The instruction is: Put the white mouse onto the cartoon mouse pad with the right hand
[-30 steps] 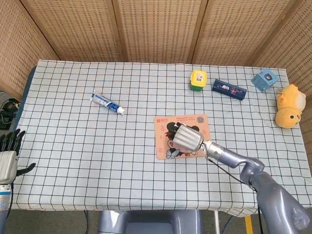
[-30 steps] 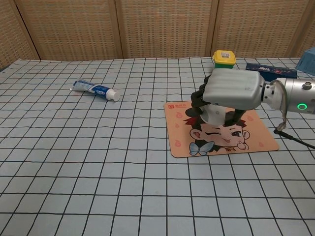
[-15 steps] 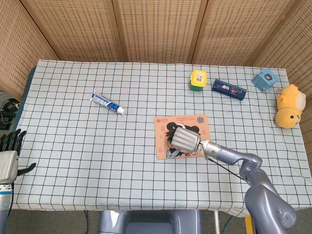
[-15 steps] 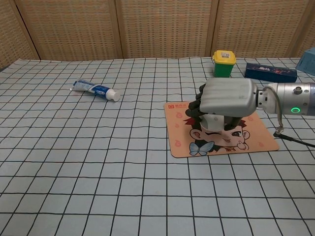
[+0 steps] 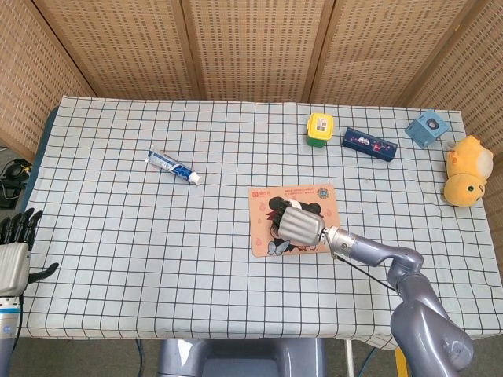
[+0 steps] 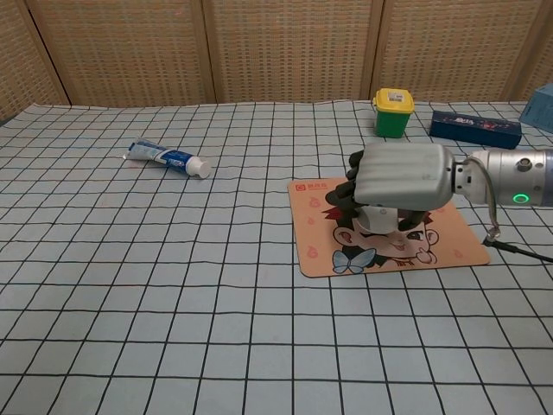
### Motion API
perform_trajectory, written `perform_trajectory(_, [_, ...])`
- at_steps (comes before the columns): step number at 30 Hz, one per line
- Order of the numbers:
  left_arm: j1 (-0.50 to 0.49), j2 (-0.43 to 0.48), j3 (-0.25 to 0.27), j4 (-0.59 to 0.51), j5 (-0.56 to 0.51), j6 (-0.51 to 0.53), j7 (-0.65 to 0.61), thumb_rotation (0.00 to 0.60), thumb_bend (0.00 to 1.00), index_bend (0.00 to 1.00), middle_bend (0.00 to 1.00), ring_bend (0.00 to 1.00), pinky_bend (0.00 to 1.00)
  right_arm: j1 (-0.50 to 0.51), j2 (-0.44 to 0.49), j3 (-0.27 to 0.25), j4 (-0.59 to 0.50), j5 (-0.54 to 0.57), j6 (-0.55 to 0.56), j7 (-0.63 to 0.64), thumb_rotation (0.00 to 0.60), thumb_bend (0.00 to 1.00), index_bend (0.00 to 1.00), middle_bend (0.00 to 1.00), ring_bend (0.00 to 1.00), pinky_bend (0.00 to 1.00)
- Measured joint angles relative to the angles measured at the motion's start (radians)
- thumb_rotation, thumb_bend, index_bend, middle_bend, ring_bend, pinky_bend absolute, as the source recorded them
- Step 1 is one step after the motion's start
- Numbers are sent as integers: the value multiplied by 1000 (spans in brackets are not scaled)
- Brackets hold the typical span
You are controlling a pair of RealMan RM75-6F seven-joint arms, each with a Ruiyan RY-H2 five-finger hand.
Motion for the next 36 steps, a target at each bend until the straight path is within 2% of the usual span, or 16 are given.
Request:
perform_trajectory(6, [0,2,-1,-6,-3,-1,1,600,38,0,0,0,0,-4,5,-16,-6,3,0,-21,600,169,516,248,55,17])
perform_trajectory(8, [0,4,-1,-7,-4,-1,3,600,38,0,0,0,0,-5,6,-19,-8,4,-2,-28,600,169,472,187,10,0])
perform_trajectory(17, [1,11,0,-14,-3,-1,-4,600,38,0,0,0,0,-14,23,-24,-33,18,5,-63,600,169,307,13,0,0])
perform_trajectory(20, [2,12,1,-17,3,4,-3,600,38,0,0,0,0,-21,35,-26,-51,20,9,-85,600,169,249,0,0,0])
perform_trajectory(25, [5,16,4,-27,14,16,-3,600,38,0,0,0,0,-37,69,-26,-99,26,32,-154,600,169,242,0,0,0])
perform_trajectory(30, [8,19,9,-33,30,30,-6,600,38,0,0,0,0,-69,123,0,-184,56,72,-241,600,169,259,0,0,0])
perform_trajectory(36, [14,22,16,-43,50,52,-8,600,38,0,0,0,0,-143,227,59,-361,125,141,-353,600,168,262,3,0,0])
